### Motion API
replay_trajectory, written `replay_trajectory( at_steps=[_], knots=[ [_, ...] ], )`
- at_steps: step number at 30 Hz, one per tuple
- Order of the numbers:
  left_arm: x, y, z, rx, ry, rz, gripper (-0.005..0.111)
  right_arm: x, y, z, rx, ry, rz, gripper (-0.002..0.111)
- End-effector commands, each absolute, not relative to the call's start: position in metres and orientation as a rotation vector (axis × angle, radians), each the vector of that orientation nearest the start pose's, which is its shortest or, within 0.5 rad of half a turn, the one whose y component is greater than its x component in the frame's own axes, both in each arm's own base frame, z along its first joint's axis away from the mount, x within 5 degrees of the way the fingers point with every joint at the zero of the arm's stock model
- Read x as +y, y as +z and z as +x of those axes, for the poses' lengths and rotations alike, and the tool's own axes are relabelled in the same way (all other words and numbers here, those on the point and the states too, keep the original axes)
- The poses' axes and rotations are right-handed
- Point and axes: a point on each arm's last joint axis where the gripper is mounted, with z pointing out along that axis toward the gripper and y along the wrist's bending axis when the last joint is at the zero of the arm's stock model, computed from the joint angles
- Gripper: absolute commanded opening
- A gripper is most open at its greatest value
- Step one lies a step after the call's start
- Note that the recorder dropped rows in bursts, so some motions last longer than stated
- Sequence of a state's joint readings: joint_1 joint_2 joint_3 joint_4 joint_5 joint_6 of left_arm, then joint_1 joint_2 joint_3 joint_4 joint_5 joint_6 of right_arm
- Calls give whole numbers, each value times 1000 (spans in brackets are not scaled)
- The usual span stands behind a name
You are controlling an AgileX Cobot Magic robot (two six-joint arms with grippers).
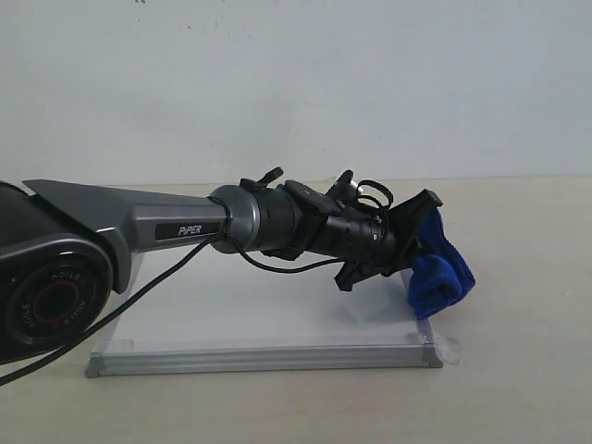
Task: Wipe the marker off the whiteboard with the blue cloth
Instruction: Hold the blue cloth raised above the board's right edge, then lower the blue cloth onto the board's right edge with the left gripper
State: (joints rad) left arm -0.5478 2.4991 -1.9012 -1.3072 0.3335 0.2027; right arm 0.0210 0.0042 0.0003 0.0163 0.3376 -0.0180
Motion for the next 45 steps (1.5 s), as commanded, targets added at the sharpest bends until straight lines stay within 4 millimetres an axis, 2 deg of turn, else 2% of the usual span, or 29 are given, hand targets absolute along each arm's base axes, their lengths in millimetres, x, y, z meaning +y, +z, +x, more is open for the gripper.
replay_trajectory(
  at_steps=[1,16,23,27,33,36,42,45],
  knots=[
    [-311,114,455,2391,-1216,-433,4,1,183,54,1817,10,-24,0],
    [-309,114,458,2366,-1229,-601,4,1,183,54,1817,10,-24,0],
    [-307,110,457,2404,-1157,-547,4,1,183,54,1817,10,-24,0],
    [-306,108,455,2441,-1103,-437,4,1,183,54,1817,10,-24,0],
    [-306,107,454,2461,-1115,-430,4,1,183,54,1817,10,-24,0],
    [-307,107,452,2476,-1123,-422,14,1,183,54,1817,10,-24,0],
    [-307,107,452,2481,-1131,-425,50,1,183,54,1817,10,-24,0],
    [-308,107,452,2481,-1133,-427,57,1,183,54,1817,10,-24,0]
  ],
)
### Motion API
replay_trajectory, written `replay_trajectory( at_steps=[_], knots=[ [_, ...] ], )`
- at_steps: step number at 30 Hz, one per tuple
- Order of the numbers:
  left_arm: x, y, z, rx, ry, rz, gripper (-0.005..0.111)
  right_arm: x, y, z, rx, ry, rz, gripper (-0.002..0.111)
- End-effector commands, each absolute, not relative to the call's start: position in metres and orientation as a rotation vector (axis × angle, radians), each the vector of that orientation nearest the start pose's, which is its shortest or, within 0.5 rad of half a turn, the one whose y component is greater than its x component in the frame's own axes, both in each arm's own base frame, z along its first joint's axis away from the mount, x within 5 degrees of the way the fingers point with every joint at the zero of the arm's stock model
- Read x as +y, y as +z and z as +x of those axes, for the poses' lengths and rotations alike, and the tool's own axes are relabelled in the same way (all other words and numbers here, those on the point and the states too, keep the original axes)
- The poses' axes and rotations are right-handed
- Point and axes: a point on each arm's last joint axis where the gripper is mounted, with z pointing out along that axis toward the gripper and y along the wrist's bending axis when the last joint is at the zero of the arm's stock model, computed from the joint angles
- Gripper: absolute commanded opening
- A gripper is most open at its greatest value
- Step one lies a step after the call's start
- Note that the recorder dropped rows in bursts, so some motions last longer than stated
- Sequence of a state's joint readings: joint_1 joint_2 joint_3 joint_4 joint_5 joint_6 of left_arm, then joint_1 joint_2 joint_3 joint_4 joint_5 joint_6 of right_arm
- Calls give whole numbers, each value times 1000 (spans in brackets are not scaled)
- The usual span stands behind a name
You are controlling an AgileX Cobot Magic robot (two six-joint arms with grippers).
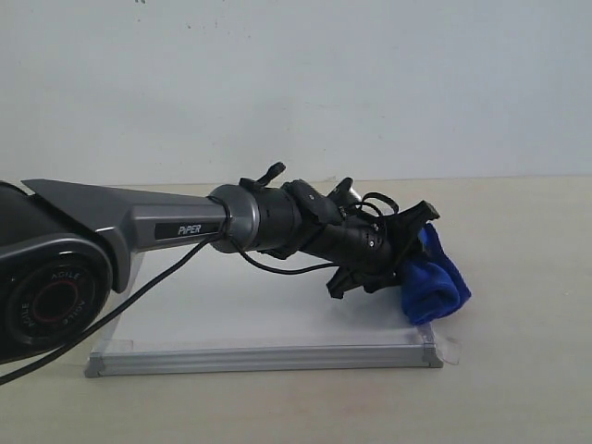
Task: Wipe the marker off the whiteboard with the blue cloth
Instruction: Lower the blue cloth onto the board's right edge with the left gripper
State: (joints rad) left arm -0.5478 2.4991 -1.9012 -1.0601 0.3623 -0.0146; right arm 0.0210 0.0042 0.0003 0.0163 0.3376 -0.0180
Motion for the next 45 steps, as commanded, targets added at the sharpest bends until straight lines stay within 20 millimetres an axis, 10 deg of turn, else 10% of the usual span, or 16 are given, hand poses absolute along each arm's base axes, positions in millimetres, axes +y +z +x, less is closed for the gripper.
replay_trajectory(
  at_steps=[1,20,25,29,45],
  knots=[
    [-308,107,451,2485,-1135,-425,57,1,183,54,1817,10,-24,0],
    [-272,164,462,2482,-1267,-387,57,1,183,54,1817,10,-24,0],
    [-280,168,458,2458,-1304,-330,34,1,183,54,1817,10,-24,0],
    [-298,166,452,2409,-1270,-234,4,1,183,54,1817,10,-24,0],
    [-333,117,443,2338,-1106,-372,4,1,183,54,1817,10,-24,0]
  ],
)
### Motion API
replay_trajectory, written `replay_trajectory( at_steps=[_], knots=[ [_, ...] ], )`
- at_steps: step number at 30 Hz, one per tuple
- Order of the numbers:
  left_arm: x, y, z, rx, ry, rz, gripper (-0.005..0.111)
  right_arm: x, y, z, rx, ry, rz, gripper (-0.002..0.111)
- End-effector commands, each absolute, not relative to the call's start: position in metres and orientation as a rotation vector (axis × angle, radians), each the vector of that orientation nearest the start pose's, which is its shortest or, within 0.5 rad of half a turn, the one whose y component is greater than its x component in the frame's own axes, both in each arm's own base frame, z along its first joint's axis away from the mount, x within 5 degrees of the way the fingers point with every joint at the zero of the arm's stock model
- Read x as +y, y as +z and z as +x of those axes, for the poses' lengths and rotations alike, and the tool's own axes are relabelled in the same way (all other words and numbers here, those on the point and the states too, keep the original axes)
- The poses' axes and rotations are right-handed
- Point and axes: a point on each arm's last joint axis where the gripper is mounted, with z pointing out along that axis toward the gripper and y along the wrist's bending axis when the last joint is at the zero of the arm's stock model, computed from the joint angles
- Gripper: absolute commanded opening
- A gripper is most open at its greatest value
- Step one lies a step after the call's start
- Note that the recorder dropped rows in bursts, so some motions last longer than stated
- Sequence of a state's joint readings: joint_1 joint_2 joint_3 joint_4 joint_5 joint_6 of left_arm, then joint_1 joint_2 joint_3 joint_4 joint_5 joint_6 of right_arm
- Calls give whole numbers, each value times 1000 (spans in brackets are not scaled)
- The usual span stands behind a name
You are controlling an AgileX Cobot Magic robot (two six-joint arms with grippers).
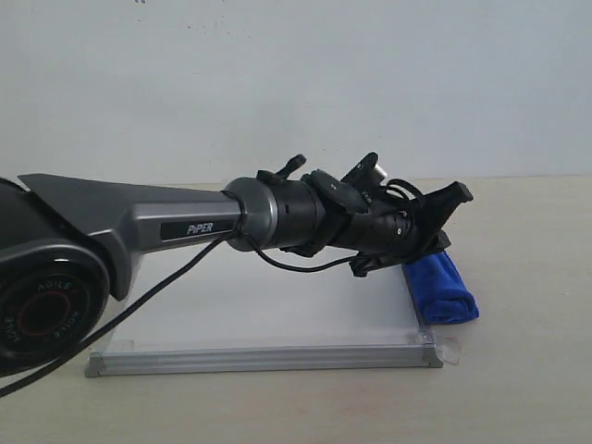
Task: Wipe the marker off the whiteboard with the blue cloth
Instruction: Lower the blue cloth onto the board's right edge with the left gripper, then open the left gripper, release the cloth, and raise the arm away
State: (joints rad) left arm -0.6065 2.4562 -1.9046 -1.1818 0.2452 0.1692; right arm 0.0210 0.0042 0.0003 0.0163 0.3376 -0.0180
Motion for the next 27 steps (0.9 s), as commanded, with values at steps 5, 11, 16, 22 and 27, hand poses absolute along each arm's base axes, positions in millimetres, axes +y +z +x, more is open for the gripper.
replay_trajectory(
  at_steps=[5,11,16,22,27],
  knots=[
    [-334,94,441,2393,-1095,-395,4,1,183,54,1817,10,-24,0],
    [-335,86,438,2444,-1128,-405,4,1,183,54,1817,10,-24,0],
    [-337,121,437,2382,-1129,-230,4,1,183,54,1817,10,-24,0],
    [-338,183,425,2323,-1147,36,4,1,183,54,1817,10,-24,0],
    [-333,221,410,2310,-1084,323,4,1,183,54,1817,10,-24,0]
  ],
)
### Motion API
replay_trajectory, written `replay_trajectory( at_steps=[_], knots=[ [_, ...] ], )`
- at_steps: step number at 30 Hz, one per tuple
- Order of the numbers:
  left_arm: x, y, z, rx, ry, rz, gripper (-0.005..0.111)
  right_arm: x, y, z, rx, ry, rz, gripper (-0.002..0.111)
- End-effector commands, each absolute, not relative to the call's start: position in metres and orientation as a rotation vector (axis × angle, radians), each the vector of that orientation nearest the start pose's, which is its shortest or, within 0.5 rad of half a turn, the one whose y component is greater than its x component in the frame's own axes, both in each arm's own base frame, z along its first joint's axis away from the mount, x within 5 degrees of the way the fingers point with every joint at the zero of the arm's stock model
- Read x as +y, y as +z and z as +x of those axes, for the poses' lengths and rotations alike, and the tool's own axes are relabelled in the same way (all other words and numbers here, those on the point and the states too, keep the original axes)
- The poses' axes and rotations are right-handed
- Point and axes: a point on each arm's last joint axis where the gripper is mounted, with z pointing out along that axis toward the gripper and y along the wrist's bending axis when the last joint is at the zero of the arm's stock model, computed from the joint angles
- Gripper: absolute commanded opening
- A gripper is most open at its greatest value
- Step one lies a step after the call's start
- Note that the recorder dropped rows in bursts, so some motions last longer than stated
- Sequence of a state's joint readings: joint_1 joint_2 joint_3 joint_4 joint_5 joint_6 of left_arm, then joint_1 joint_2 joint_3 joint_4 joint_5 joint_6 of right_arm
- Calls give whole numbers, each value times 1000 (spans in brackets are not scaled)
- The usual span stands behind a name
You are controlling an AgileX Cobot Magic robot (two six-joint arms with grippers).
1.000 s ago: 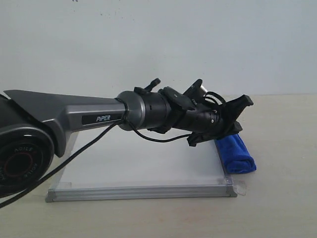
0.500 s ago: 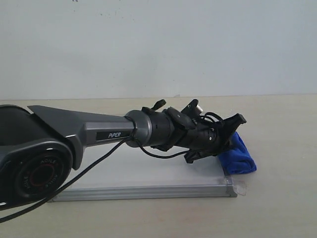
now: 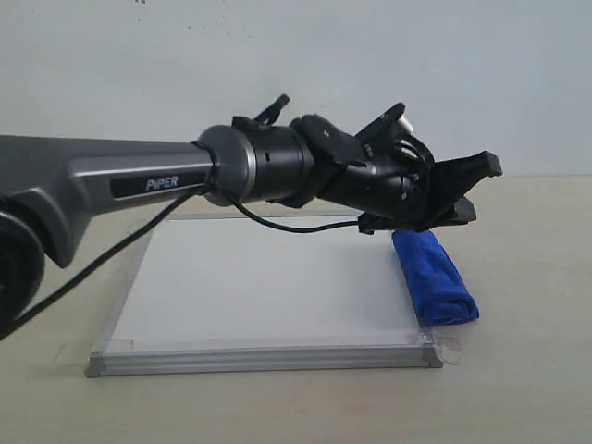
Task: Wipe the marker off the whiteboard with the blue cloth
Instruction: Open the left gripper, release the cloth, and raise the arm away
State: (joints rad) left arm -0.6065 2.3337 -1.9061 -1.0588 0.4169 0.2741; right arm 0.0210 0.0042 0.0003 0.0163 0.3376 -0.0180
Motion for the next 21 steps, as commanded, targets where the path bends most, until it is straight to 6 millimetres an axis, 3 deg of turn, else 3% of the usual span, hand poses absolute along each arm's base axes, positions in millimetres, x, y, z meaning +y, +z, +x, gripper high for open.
replay_trajectory(
  at_steps=[1,5,11,14,21],
  knots=[
    [-332,238,402,2297,-1093,417,4,1,183,54,1817,10,-24,0],
    [-327,275,378,2239,-1092,730,4,1,183,54,1817,10,-24,0],
    [-298,295,338,2175,-1003,909,4,1,183,54,1817,10,-24,0],
    [-271,294,308,2143,-923,912,4,1,183,54,1817,10,-24,0],
    [-200,298,242,2058,-698,713,4,1,183,54,1817,10,-24,0]
  ],
)
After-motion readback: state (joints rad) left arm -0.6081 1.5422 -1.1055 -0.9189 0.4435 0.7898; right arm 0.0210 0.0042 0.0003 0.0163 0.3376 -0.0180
